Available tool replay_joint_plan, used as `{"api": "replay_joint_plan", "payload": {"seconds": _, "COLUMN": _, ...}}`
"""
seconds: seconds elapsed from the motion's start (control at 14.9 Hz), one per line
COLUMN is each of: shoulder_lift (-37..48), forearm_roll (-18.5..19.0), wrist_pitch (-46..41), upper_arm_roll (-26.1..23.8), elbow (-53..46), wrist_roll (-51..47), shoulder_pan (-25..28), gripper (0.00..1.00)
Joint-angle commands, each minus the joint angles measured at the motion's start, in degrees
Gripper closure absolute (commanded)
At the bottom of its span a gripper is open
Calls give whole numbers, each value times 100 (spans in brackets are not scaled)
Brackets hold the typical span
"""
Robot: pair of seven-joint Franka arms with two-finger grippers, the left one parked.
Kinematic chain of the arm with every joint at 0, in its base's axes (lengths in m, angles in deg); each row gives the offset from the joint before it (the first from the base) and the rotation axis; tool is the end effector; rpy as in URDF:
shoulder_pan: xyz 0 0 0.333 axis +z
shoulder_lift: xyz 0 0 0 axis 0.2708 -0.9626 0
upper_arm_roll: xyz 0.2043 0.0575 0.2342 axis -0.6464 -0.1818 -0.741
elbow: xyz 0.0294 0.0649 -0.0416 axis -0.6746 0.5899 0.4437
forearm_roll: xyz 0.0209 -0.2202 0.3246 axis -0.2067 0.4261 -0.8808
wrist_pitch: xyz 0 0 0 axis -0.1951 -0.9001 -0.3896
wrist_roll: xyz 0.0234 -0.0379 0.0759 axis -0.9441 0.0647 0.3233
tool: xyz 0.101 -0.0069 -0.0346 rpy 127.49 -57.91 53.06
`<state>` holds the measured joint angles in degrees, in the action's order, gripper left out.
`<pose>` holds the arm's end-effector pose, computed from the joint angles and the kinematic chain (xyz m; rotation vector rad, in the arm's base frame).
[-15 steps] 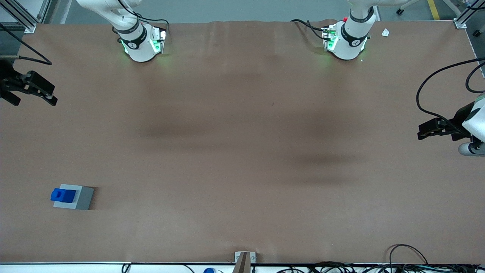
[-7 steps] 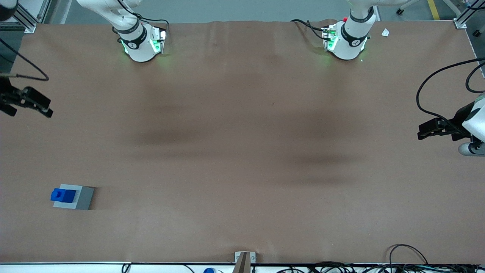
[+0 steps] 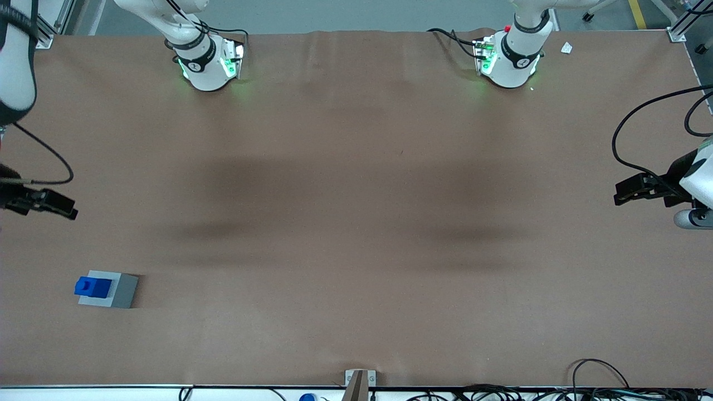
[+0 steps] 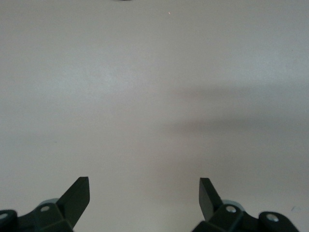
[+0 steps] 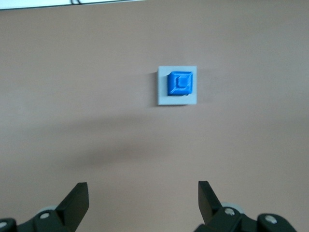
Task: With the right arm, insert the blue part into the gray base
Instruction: 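Move the open right gripper down toward the blue part in the gray base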
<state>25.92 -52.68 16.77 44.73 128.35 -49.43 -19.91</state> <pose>0.6489 -0.0849 0.5285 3.0745 -0.1500 0.0865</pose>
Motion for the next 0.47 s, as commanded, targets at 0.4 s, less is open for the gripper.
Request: {"api": "replay_joint_plan", "payload": {"seconds": 0.4, "shoulder_lift": -2028, "forearm_roll": -171, "wrist_pitch": 1403, "upper_arm_roll": -99, "elbow": -913, "wrist_roll": 578, "shoulder_pan": -565, "gripper": 0}}
